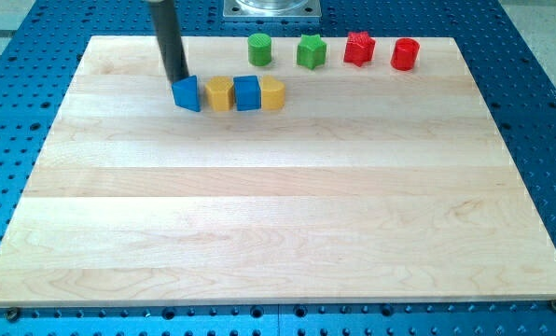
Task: Place the red star vertically below the red circle
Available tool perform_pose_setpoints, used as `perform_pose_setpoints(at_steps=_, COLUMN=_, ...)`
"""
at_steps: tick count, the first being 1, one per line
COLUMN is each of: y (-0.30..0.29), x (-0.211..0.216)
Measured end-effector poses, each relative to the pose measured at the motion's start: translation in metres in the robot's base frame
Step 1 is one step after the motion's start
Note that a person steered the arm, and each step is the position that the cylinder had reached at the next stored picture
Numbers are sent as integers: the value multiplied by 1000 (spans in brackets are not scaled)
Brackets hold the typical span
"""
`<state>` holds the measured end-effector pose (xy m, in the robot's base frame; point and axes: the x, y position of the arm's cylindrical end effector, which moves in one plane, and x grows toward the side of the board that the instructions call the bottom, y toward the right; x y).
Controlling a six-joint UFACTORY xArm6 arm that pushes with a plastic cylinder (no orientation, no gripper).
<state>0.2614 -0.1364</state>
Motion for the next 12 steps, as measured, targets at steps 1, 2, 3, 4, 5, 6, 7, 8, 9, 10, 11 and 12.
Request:
perform_pose_setpoints(at_steps=1, y=12, x=-51)
perform_pose_setpoints(at_steps=2, y=54, x=-62)
perform_pose_setpoints(at_steps=3, y=121, x=-59)
perform_pose_setpoints(at_steps=4, y=160, x=-37)
perform_pose_setpoints(at_steps=5, y=187, x=-52)
perform_pose_setpoints(at_steps=6, y=216, x=-52)
perform_pose_setpoints(at_steps=7, y=248, x=-37)
perform_pose_setpoints(at_steps=8, y=287, x=-8)
perform_pose_setpoints(at_steps=9, y=277, x=-11)
perform_pose_setpoints(at_steps=10, y=277, x=-41)
perform_pose_setpoints(at_steps=11, y=284, x=-64)
perform_pose_setpoints(at_steps=12, y=318, x=-69)
